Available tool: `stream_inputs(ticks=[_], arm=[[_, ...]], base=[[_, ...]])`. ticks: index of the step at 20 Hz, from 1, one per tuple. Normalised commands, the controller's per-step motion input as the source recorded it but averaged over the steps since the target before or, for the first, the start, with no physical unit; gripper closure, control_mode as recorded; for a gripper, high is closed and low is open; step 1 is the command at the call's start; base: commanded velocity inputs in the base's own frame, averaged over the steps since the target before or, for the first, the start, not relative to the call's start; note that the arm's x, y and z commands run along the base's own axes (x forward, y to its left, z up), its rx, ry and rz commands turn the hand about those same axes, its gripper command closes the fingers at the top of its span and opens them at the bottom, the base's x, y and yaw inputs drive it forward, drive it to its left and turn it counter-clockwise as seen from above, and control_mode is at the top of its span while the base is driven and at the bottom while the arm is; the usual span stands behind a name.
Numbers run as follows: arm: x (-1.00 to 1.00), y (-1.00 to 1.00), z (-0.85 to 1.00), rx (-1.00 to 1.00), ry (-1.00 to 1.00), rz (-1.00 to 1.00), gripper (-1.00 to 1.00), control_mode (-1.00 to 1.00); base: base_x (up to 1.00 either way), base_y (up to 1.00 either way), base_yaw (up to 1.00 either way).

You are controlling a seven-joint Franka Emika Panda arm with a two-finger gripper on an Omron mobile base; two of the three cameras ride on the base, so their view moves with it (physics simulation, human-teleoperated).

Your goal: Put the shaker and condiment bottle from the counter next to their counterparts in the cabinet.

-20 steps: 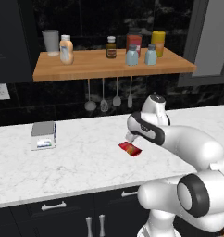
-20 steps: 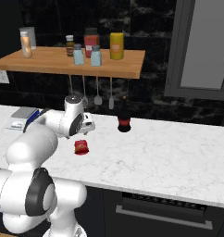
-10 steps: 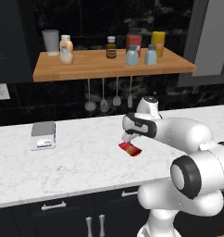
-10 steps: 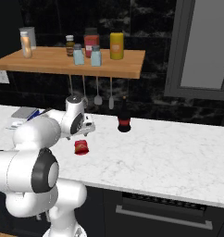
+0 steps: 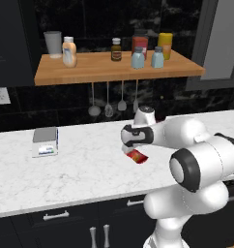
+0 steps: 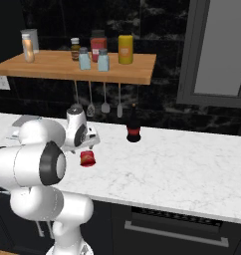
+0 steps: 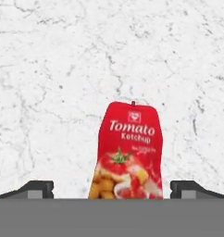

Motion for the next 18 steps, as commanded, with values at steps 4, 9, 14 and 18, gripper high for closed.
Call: stream_inputs(ticks=[4, 9, 14, 18], arm=[[0.20, 0.00, -0.19, 0.00, 0.00, 0.00, -1.00, -1.00], [0.17, 0.00, -0.15, 0.00, 0.00, 0.00, -1.00, -1.00], [0.11, 0.00, -0.17, 0.00, 0.00, 0.00, -1.00, -1.00], [0.08, 0.00, -0.26, -0.01, 0.00, 0.00, -1.00, -1.00]], base=[[0.00, 0.00, 0.00], [0.00, 0.00, 0.00], [0.00, 0.00, 0.00], [0.00, 0.00, 0.00]])
